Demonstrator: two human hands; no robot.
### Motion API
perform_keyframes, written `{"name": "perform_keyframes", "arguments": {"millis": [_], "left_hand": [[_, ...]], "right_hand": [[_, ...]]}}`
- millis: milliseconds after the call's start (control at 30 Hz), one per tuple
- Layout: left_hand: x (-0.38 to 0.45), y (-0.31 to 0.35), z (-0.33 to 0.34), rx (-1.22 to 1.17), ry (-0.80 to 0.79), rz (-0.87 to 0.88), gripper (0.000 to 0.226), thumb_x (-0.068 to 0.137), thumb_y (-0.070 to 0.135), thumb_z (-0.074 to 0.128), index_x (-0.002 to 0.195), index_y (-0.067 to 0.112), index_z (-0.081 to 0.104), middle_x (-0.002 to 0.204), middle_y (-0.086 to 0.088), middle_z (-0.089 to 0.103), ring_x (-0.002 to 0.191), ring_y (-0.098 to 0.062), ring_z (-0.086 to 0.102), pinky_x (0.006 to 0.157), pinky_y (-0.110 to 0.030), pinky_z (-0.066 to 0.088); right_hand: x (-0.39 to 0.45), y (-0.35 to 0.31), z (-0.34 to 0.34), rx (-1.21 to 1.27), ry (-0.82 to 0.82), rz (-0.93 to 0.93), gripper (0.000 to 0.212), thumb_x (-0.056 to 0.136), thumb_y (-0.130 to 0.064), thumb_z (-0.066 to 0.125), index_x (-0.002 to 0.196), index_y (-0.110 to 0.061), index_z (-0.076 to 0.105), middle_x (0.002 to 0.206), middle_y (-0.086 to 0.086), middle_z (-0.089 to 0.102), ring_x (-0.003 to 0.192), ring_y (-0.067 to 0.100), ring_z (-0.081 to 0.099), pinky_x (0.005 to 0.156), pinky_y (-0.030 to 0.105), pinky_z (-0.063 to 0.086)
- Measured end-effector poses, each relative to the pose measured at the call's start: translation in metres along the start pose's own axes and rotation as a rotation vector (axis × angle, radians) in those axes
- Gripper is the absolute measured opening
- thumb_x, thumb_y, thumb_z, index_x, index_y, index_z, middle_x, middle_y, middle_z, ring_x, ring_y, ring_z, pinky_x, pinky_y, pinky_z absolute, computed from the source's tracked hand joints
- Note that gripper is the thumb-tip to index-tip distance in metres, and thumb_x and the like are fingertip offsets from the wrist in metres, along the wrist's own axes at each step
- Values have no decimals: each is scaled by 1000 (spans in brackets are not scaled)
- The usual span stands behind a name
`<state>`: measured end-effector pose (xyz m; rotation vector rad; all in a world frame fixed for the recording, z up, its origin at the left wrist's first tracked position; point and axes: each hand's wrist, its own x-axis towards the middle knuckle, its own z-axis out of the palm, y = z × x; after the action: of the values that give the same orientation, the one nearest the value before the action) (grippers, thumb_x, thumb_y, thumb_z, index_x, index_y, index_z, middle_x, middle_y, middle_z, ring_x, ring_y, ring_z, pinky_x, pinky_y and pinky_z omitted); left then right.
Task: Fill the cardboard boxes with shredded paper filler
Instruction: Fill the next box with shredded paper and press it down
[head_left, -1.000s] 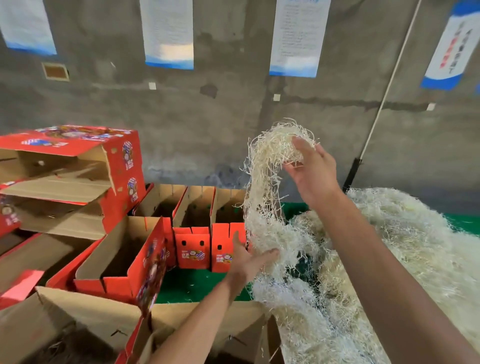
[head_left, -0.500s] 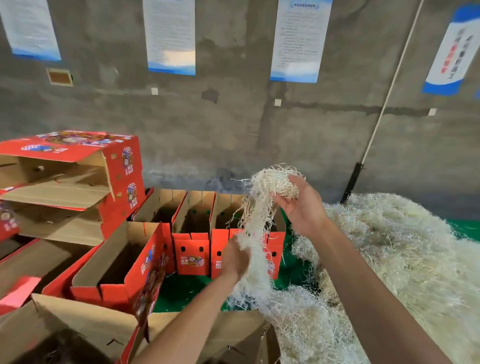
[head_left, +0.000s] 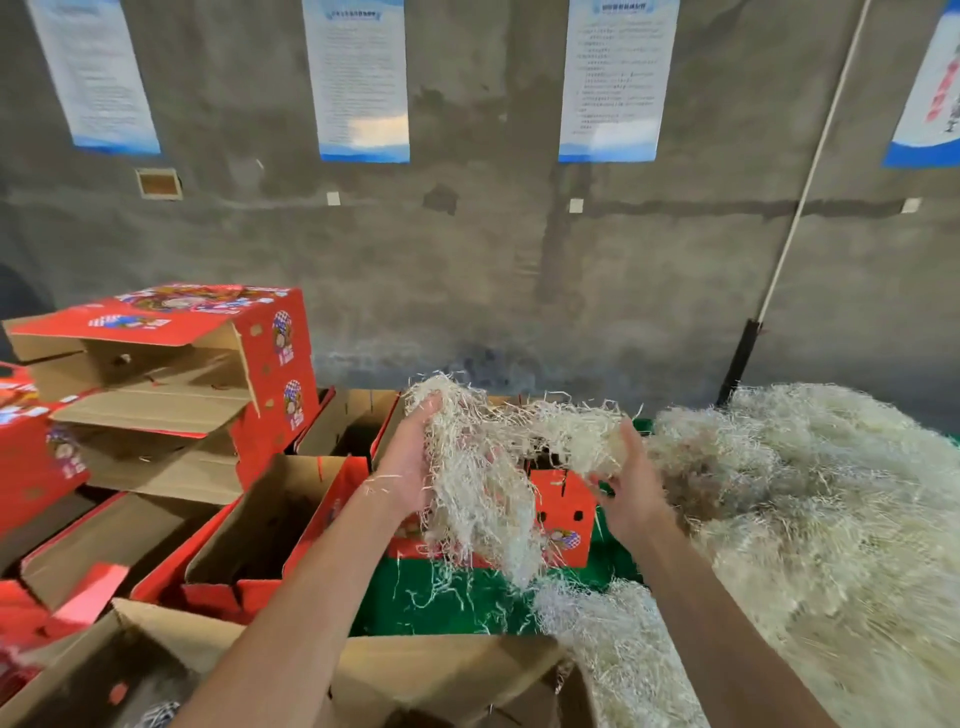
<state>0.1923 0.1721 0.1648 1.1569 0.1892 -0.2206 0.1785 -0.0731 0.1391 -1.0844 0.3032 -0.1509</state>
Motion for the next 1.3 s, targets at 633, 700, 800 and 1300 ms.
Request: {"name": "perform_keyframes", "arguments": {"millis": [633, 700, 800, 1300], "left_hand": [[-13, -78, 4, 112, 78, -64, 93, 84, 72, 55, 157, 23, 24, 160, -5, 31, 146, -30, 32, 117, -49, 28], [-17, -95, 13, 151, -68, -115, 110, 72, 81, 64, 158, 32, 17, 162, 3, 21, 151, -27, 20, 121, -56, 17], [-19, -116, 34, 301, -63, -134, 127, 60, 79, 77, 158, 31, 10, 160, 4, 24, 144, -20, 29, 122, -52, 16], [-18, -68, -75, 129, 346, 111, 69, 86, 47, 65, 144, 13, 49, 152, -15, 43, 138, -38, 42, 116, -55, 31]], "right_hand": [[3, 69, 17, -103, 44, -33, 62, 105, -45, 43, 159, -28, 19, 154, 0, 41, 137, 24, 45, 109, 36, 38], [-2, 73, 20, -99, -48, -28, 50, 103, -39, 49, 150, -35, 34, 146, 0, 50, 127, 20, 53, 100, 39, 45], [-13, 76, 24, -159, -143, -45, 46, 86, -30, 68, 127, -35, 50, 78, -2, 63, 59, 13, 56, 53, 39, 52], [14, 35, -52, -79, 143, 54, 81, 94, -29, 68, 158, -13, 20, 154, 6, 35, 133, 25, 42, 111, 49, 35]]}}
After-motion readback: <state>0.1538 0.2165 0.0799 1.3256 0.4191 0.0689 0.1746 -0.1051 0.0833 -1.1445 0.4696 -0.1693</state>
